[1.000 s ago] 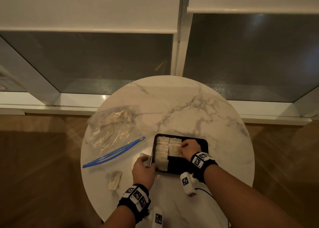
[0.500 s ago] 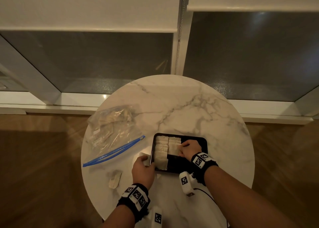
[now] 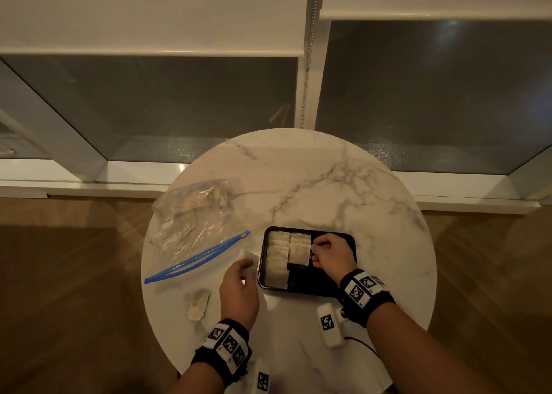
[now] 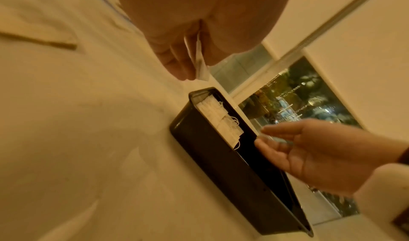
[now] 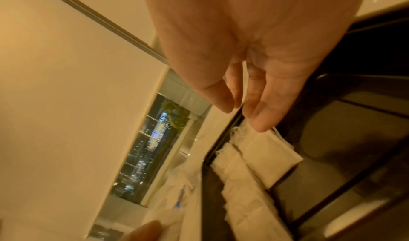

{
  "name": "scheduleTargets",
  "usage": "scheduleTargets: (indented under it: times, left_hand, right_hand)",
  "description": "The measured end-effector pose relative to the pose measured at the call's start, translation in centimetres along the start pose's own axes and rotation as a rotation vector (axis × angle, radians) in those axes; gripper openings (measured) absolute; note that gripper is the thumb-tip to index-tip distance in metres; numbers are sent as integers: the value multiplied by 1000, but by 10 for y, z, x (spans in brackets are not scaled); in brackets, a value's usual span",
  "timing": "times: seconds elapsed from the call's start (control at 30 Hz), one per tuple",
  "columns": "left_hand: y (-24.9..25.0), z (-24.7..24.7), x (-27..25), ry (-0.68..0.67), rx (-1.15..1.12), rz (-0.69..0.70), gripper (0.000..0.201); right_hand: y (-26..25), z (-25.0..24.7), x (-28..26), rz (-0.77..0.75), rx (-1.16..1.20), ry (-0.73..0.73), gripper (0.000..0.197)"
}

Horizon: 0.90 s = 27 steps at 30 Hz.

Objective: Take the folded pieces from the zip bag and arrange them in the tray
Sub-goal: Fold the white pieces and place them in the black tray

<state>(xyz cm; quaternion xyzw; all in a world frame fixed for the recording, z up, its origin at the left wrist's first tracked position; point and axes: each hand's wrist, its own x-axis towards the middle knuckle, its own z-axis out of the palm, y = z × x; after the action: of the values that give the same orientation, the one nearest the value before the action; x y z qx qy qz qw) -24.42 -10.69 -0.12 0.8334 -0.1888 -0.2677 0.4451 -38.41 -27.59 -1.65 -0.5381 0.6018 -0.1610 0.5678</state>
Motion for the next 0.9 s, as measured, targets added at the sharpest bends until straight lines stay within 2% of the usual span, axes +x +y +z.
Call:
scheduleTargets:
  times: [0.1,0.2,0.27,0.33,0.4,0.43,0.57,0.63,0.77,0.9]
  left_hand:
    - [4,-8,-7,-50,-38,61,19]
    - [14,-14,-17,-127,-145,83,18]
    - [19,-16,-21,-214,-172,81,25]
    - [22,-17,-22,-292,-160,66,24]
    - [24,-19,-21,-340,-131,58,20]
    - [26,-20,-21,-355,-128,53,20]
    - [34,-24,-21,-339,-175,-6,15]
    - [38,-23,-21,-321,-208,-29,10]
    - [45,-20,-20,-265,-250,8,7]
    - [47,-20,-17,-264,-247,57,13]
  right_hand:
    - [-15,-1,-31,-89,20,-110,6]
    - [-25,7,-59,-137,25,-296,7]
    - [-25,13,-70,-171,-19,-397,13]
    - [-23,15,-75,-237,-108,-438,13]
    - [-22,15,-77,-296,-160,-423,4]
    - [-21,15,-77,-303,-162,-403,6]
    - [-20,12,-79,-217,9,-325,3]
    - [-20,9,-80,-189,90,-293,8]
    - [-20,1,-87,-189,120,-270,8]
    - [-20,-4,-93,-248,17,-308,6]
